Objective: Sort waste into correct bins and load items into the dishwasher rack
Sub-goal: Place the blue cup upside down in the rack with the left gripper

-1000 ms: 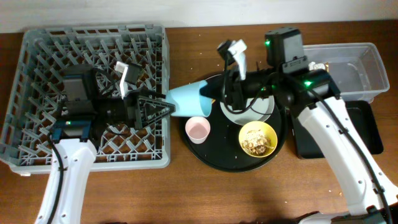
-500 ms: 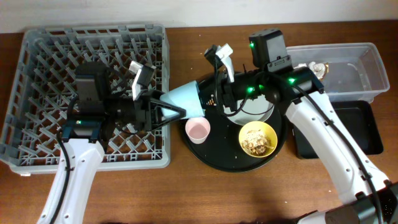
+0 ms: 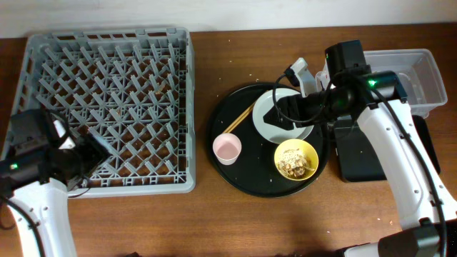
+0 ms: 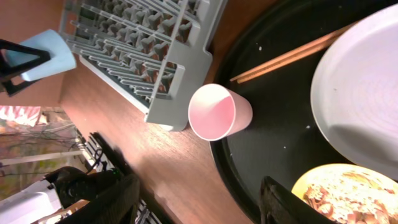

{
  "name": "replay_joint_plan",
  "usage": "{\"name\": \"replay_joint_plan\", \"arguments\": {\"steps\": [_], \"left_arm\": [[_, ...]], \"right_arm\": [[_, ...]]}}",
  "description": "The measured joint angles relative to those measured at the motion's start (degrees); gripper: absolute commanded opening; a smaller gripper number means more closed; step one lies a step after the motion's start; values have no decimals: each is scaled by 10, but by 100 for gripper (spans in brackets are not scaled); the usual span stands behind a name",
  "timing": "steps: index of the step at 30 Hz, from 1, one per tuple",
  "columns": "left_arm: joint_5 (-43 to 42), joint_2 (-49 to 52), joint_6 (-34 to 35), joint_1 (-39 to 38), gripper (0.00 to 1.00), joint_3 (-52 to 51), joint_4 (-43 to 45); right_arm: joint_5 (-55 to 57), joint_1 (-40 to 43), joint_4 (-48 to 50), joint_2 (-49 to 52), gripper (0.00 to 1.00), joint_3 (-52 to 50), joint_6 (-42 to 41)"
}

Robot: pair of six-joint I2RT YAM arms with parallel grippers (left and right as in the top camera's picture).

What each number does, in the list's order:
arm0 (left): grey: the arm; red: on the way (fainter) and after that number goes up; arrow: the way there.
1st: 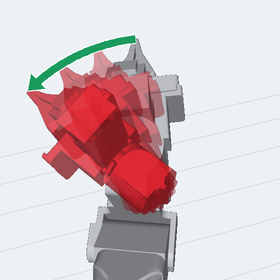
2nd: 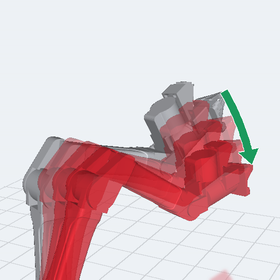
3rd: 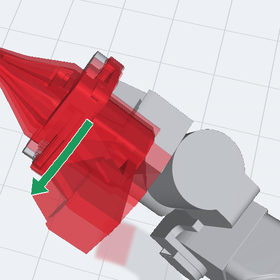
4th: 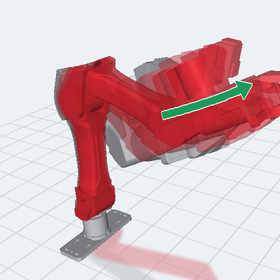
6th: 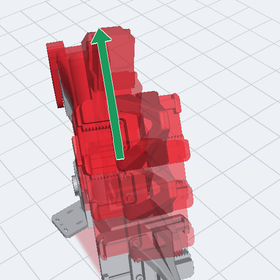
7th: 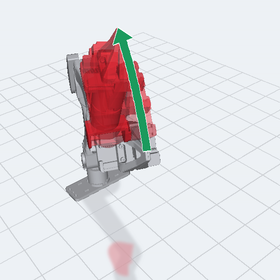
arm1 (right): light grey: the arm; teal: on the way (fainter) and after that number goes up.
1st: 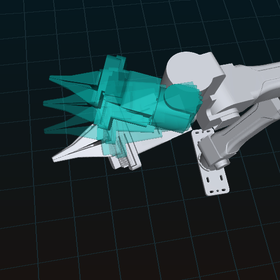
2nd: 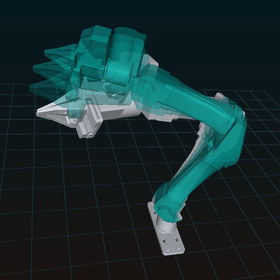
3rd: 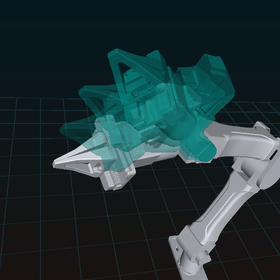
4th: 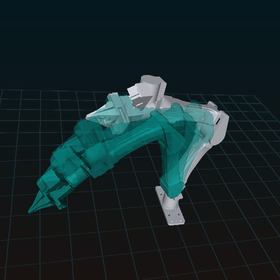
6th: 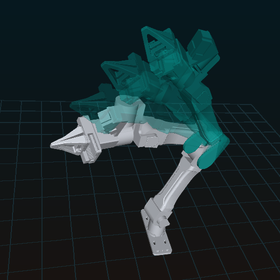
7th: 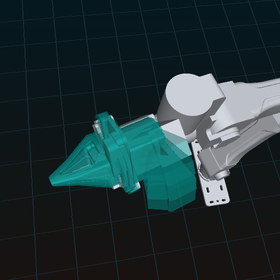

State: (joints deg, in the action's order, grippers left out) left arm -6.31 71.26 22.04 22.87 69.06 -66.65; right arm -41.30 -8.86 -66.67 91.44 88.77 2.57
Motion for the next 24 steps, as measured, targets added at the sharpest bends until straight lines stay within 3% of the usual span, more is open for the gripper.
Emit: {"name": "replay_joint_plan", "arguments": {"steps": [3, 10, 12, 16, 24], "left_arm": [[37, 46, 2, 35, 64, 2, 0], [60, 191, 3, 37, 66, 2, 28], [60, 198, 3, 37, 66, 2, 29], [59, 199, 5, 37, 80, 2, 28], [27, 201, 0, 37, 82, 16, 7]], "right_arm": [[8, 0, -1, 0, 63, 0, 0], [10, 0, -6, 0, 63, 0, 0], [11, 0, -6, 0, 63, 0, 0], [12, 0, -6, 0, 63, 0, 0], [12, 0, -6, 0, 62, 0, 0]]}}
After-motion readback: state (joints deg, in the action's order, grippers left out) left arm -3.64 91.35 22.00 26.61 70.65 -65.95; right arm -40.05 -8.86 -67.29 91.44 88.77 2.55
